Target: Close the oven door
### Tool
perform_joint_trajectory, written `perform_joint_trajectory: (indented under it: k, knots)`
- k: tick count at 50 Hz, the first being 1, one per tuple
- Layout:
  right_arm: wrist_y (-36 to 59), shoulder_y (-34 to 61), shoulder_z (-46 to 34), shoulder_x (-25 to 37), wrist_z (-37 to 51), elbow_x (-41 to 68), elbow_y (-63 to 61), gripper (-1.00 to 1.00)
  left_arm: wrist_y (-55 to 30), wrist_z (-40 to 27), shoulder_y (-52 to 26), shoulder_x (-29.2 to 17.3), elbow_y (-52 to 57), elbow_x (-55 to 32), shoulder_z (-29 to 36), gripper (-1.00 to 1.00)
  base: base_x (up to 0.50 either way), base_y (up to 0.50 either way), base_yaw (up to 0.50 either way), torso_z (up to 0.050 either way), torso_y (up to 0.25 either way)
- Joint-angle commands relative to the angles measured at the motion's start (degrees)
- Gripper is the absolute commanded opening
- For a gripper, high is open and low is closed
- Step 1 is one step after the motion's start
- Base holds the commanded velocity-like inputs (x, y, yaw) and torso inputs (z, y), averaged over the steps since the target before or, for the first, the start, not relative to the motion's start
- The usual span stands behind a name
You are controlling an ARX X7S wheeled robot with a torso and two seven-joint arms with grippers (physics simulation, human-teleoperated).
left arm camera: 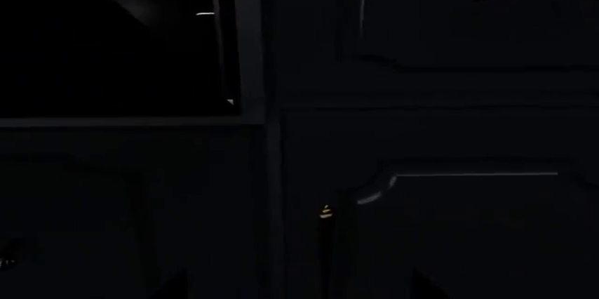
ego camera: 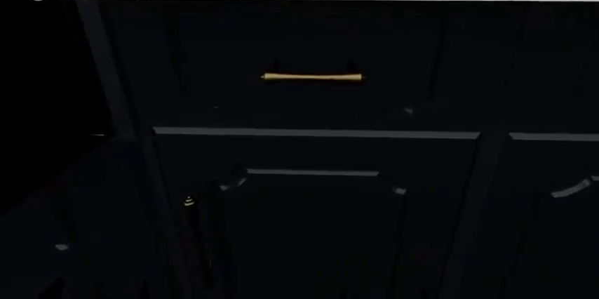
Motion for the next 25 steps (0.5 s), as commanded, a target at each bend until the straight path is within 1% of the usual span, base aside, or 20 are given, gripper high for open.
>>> perform_joint_trajectory:
  k: [1,25]
  knots:
    - [-0.1,0.0,-0.1,0.2,0.4,0.3,0.0,1.0,-0.3,-0.4,-0.1,-0.2,-0.1,0.0,0.5,1.0,0.0,0.0,0.0,-0.05,0.0]
    - [-0.7,0.4,-1.0,0.7,0.6,0.6,0.9,1.0,-0.1,-1.0,-0.4,-0.6,-0.5,-0.3,1.2,1.0,0.0,0.0,0.0,-0.05,0.0]
